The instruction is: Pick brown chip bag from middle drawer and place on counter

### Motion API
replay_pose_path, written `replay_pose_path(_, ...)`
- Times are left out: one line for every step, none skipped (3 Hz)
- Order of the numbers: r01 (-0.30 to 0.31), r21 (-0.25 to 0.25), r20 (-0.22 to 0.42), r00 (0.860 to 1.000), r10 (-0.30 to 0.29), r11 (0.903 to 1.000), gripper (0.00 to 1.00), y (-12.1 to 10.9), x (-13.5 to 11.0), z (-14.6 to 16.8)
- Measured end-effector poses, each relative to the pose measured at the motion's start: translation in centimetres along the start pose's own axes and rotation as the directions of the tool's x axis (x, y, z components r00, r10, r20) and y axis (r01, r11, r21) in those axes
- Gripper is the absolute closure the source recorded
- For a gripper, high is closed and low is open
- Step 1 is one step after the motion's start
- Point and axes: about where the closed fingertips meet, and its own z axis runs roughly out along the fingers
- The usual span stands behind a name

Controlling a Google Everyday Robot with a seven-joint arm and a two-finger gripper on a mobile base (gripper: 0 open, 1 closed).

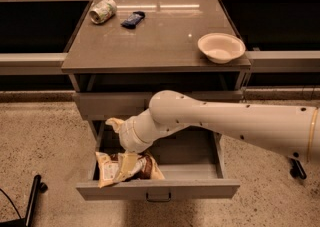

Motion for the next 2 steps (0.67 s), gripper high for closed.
replay_pose_path(-0.001, 0.000, 0.000, 1.000, 0.001, 1.0000, 0.00, 0.0, 0.0, 0.0)
replay_pose_path(-0.042, 0.000, -0.021, 0.999, 0.042, 0.9991, 0.00, -0.3, 3.0, 2.7)
